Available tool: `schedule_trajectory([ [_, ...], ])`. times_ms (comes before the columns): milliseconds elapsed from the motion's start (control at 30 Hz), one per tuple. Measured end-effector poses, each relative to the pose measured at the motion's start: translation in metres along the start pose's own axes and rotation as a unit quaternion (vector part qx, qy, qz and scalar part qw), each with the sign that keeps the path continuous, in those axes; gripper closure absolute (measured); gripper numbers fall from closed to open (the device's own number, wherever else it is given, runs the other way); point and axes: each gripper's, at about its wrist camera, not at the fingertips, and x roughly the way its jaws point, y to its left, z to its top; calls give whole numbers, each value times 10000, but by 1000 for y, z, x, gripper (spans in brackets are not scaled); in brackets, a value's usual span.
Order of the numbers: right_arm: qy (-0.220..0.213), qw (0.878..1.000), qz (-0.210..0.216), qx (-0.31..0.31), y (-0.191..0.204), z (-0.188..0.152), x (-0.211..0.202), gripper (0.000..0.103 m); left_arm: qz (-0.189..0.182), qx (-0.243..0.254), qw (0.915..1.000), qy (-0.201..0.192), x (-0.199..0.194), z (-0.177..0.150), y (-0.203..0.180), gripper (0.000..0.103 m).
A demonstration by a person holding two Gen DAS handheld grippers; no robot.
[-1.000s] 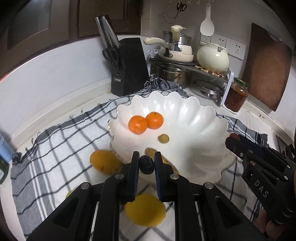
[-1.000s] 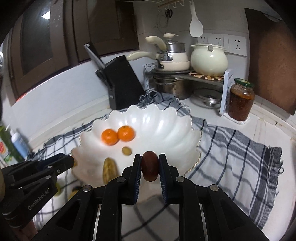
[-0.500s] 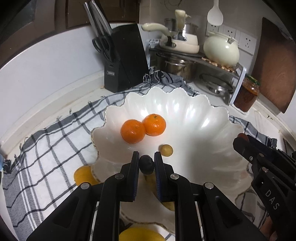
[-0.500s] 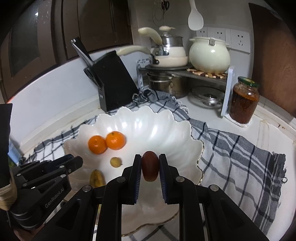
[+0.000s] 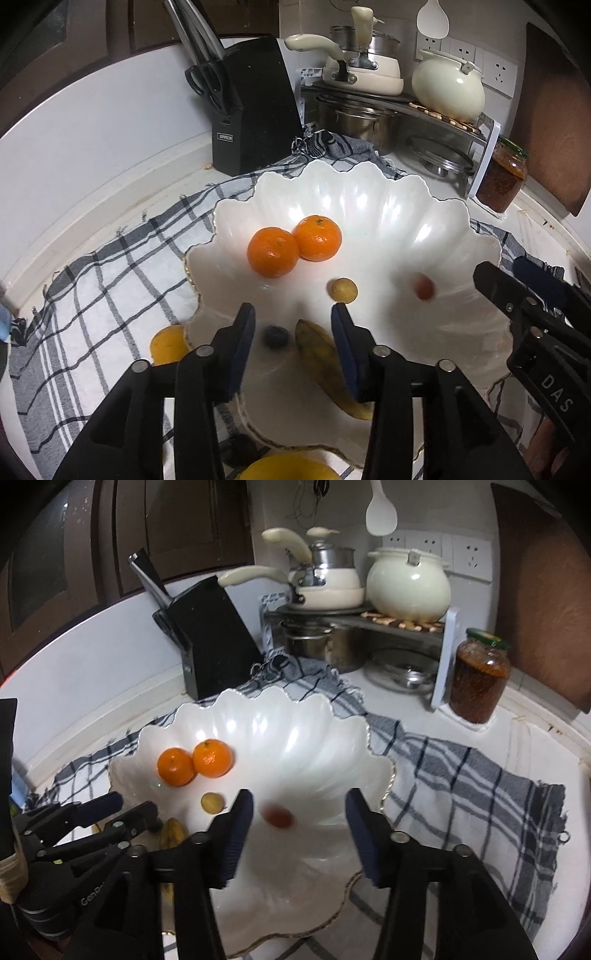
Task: Organize fruits
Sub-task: 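Open both tools to drop the blueberry and red fruit into the bowl, then withdraw both tools from the bowl toward the remaining fruits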
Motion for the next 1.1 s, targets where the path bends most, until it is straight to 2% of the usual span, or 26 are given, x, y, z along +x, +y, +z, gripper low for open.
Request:
schedule_trajectory([
  [67, -48, 10000, -77, 25, -1, 1, -4, 31, 51, -21, 10000, -60, -6, 0, 2, 49],
  [167, -136, 9997, -177, 29, 1, 3, -12, 22, 137, -67, 9998, -157, -15, -1, 6, 37],
  [233, -167, 9996, -247, 13, 2, 3, -17, 18, 184, -107, 9996, -204, -21, -1, 10, 36],
  [667, -400, 9987, -294, -84, 21, -1, -58, 18, 236, -325, 9978, -524, -69, -15, 28, 35],
  [1100, -476, 9981, -191, -329, 44, -19, -91, 18, 377, -586, 9948, -744, -110, -46, 52, 35],
])
